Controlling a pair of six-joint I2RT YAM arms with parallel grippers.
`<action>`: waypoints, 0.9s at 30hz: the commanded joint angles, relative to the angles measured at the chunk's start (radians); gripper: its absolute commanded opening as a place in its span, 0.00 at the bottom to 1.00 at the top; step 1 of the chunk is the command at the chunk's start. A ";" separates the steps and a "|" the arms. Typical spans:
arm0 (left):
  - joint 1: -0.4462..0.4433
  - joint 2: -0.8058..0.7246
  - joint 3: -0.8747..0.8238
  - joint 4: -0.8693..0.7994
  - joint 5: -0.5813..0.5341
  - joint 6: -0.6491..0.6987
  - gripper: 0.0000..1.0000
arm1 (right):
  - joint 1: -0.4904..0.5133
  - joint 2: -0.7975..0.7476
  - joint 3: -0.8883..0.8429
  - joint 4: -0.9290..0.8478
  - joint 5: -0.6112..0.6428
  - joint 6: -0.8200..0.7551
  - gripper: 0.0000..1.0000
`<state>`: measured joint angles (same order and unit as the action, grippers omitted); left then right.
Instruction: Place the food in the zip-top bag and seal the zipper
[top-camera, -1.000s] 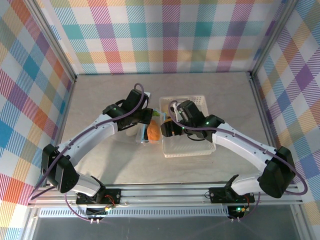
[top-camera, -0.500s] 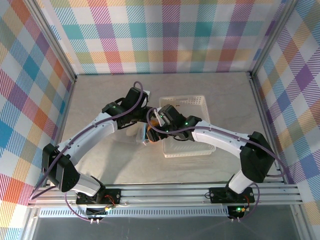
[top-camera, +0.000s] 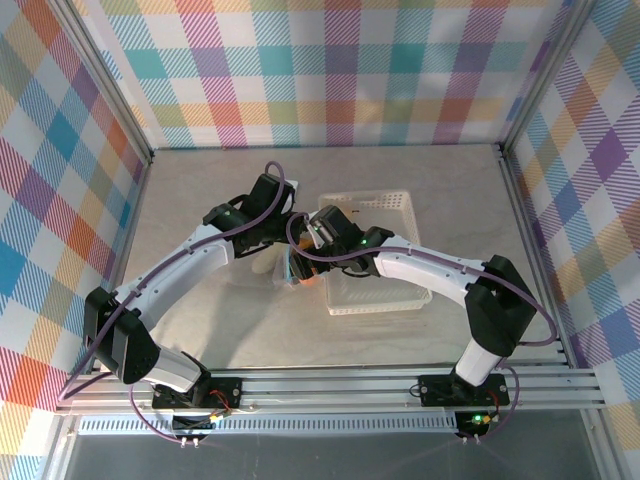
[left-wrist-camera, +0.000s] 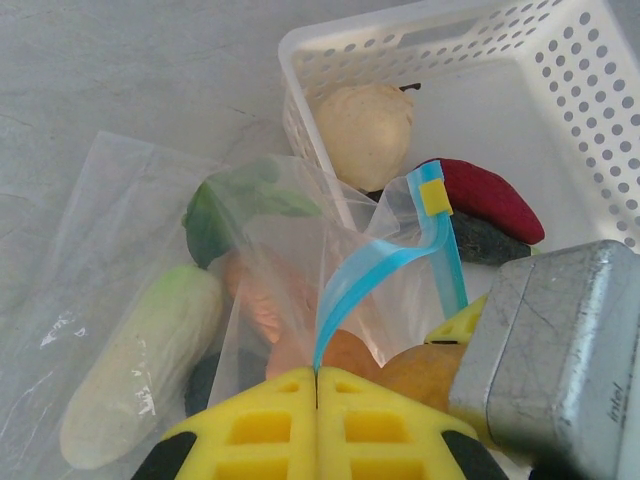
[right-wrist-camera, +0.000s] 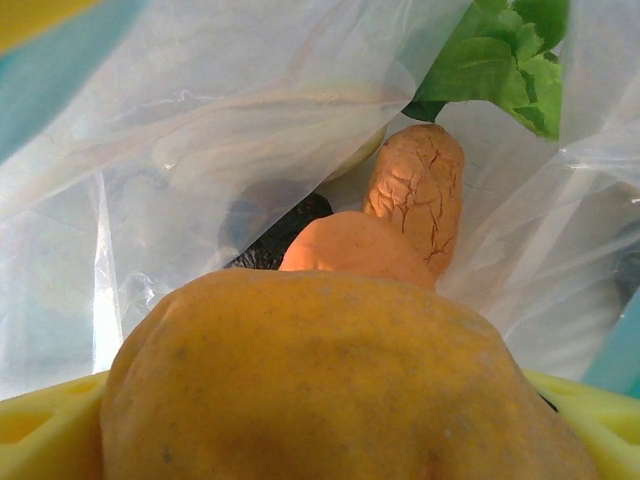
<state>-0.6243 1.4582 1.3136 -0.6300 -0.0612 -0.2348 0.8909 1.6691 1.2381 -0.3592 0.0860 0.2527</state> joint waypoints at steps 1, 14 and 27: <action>0.003 -0.012 0.018 -0.005 0.021 -0.008 0.00 | 0.007 -0.019 0.028 0.006 0.011 -0.006 0.91; 0.002 -0.021 0.010 -0.004 0.016 -0.008 0.00 | 0.006 -0.158 -0.021 0.003 0.073 -0.001 0.96; 0.002 -0.018 0.007 0.010 0.027 -0.009 0.00 | -0.102 -0.332 -0.180 -0.061 0.138 0.090 0.41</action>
<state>-0.6247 1.4570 1.3136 -0.6258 -0.0444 -0.2382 0.8127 1.3048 1.0927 -0.3912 0.2420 0.3050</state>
